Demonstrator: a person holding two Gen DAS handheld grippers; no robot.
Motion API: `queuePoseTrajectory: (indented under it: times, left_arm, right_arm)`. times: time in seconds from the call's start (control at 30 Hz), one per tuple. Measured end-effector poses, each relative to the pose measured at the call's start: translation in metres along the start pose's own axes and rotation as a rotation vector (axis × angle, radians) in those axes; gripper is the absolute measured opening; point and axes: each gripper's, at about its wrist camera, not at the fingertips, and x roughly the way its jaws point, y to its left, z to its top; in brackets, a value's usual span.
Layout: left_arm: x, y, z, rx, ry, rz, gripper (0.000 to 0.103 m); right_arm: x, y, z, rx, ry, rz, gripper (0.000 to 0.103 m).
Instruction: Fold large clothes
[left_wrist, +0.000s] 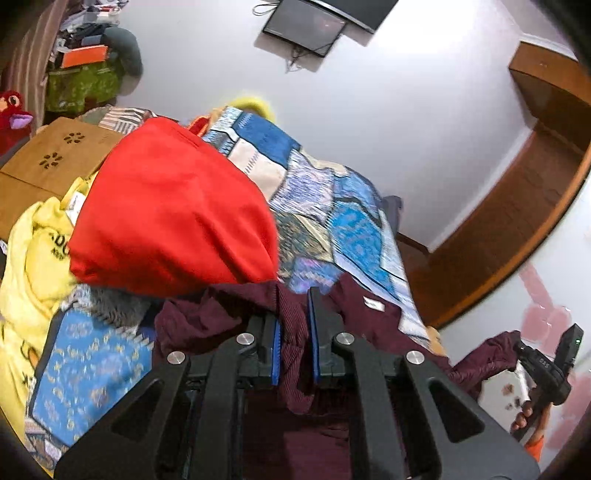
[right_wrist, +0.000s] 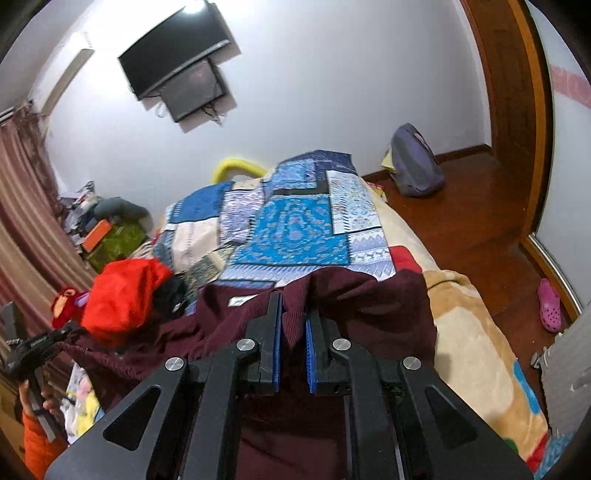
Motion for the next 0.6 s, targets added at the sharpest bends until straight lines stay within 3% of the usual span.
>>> queuePoseTrajectory:
  times: [0.23,0.37,0.43,0.5,0.6]
  left_arm:
    - [0.067,-0.007,0.012,0.066,0.034,0.115,0.011]
    - [0.088,-0.008,0.008,0.1,0.071,0.137,0.012]
    - [0.095,-0.009,0.007,0.114,0.089,0.145,0.014]
    - [0.097,-0.012,0.005,0.141,0.11,0.153,0.021]
    - [0.092,-0.019,0.005,0.165,0.129,0.143,0.029]
  right_arm:
    - [0.076,-0.021,0.013,0.039,0.124,-0.092,0.009]
    - [0.114,-0.038,0.005,0.069,0.25,-0.116,0.013]
    - [0.124,-0.048,0.0,0.102,0.319,-0.111,0.018]
    - [0.128,-0.055,-0.001,0.139,0.379,-0.111,0.029]
    - [0.115,-0.064,0.003,0.186,0.4,-0.081,0.032]
